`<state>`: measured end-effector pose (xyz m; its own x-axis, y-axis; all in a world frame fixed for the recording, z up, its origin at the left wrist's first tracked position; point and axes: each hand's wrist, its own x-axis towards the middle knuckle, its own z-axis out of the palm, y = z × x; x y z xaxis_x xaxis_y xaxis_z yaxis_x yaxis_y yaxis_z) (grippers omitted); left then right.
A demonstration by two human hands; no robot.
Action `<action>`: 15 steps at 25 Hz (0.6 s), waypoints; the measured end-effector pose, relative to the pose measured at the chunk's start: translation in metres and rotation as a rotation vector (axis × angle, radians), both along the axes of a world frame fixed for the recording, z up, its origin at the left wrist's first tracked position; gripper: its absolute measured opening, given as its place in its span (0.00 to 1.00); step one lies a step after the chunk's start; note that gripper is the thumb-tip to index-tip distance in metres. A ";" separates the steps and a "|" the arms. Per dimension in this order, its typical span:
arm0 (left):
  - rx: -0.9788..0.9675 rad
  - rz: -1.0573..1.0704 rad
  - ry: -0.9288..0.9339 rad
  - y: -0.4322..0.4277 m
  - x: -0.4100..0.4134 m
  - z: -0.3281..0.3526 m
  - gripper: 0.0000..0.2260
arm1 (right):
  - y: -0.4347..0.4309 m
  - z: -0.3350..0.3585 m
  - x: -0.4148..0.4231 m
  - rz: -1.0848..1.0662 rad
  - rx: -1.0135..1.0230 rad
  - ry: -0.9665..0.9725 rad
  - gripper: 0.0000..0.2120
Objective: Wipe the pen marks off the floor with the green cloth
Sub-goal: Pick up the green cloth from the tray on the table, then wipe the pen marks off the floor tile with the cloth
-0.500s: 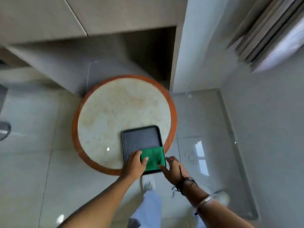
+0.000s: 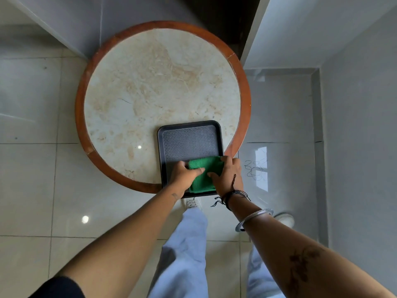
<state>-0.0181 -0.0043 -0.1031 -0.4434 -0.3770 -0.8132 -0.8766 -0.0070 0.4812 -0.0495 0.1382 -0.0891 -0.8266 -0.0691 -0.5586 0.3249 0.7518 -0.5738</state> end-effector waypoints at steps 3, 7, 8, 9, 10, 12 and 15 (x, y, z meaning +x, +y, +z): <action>-0.009 -0.124 0.037 0.010 -0.002 0.030 0.25 | 0.017 0.010 -0.006 -0.067 -0.143 -0.043 0.30; 0.015 -0.129 0.199 0.038 -0.011 0.076 0.12 | 0.054 0.026 -0.024 -0.163 -0.338 -0.218 0.35; 0.074 -0.075 0.237 0.046 -0.014 0.087 0.11 | 0.069 0.031 -0.030 -0.175 -0.468 -0.312 0.36; 0.165 -0.013 0.274 0.056 -0.017 0.095 0.11 | 0.086 0.035 -0.036 -0.188 -0.642 -0.399 0.35; 0.274 0.030 0.295 0.067 -0.022 0.101 0.13 | 0.105 0.037 -0.041 -0.211 -0.811 -0.477 0.32; 0.477 0.062 0.292 0.100 -0.033 0.101 0.18 | 0.149 0.038 -0.051 -0.251 -1.040 -0.600 0.24; 0.556 0.085 0.252 0.161 -0.047 0.071 0.19 | 0.208 0.016 -0.054 -0.246 -1.090 -0.629 0.14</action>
